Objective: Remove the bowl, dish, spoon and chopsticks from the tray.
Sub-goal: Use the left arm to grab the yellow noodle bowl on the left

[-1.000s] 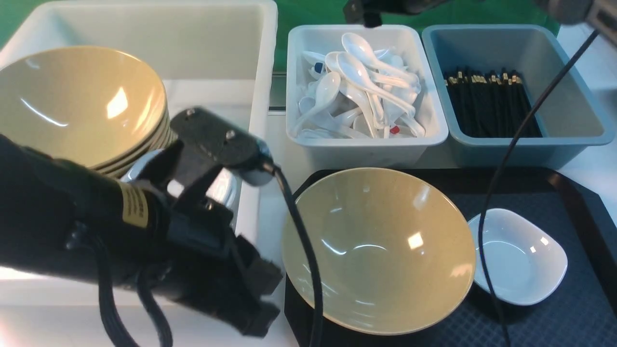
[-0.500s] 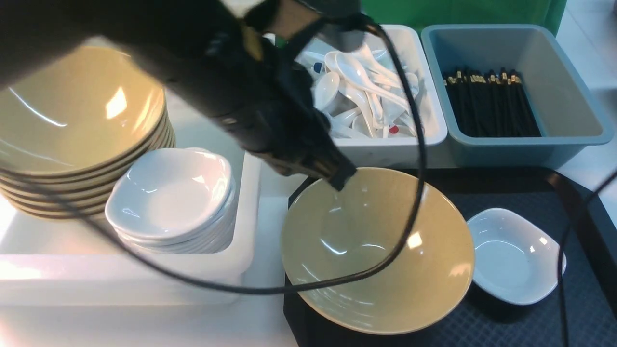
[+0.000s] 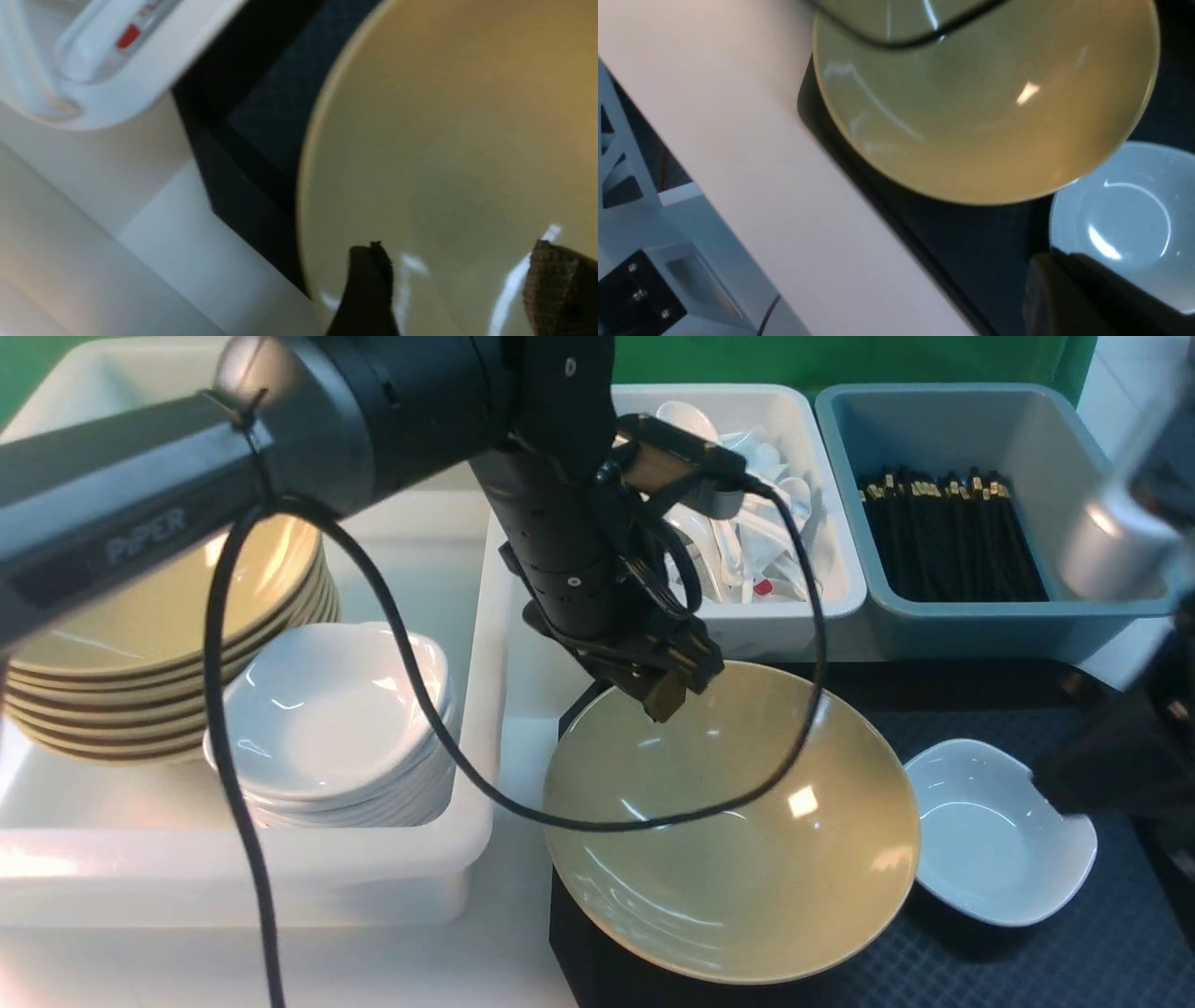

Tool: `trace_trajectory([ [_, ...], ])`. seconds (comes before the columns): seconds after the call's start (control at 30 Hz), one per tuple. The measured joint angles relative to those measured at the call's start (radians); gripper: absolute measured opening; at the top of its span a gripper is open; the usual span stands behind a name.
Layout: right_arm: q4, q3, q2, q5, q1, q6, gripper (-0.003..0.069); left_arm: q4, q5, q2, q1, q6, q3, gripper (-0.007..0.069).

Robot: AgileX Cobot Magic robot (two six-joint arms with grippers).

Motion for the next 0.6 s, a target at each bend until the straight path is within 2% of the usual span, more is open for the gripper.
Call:
trace_trajectory([
  [0.13,-0.002,0.033,-0.101,0.002,0.0,0.003,0.0034,-0.005,-0.063,0.027,0.018,0.007,-0.001,0.0436],
  [0.37,-0.002,0.033,-0.132,0.002,0.0,0.016,0.0034,-0.005,-0.113,0.096,0.018,0.009,-0.005,0.043],
  [0.47,-0.002,0.033,-0.13,0.002,0.0,0.018,0.0034,-0.006,-0.121,0.145,0.018,0.008,-0.005,0.0386],
  [0.6,-0.002,0.033,-0.13,0.002,0.0,0.019,0.0034,-0.02,-0.112,0.176,0.018,0.008,-0.005,0.0237],
])
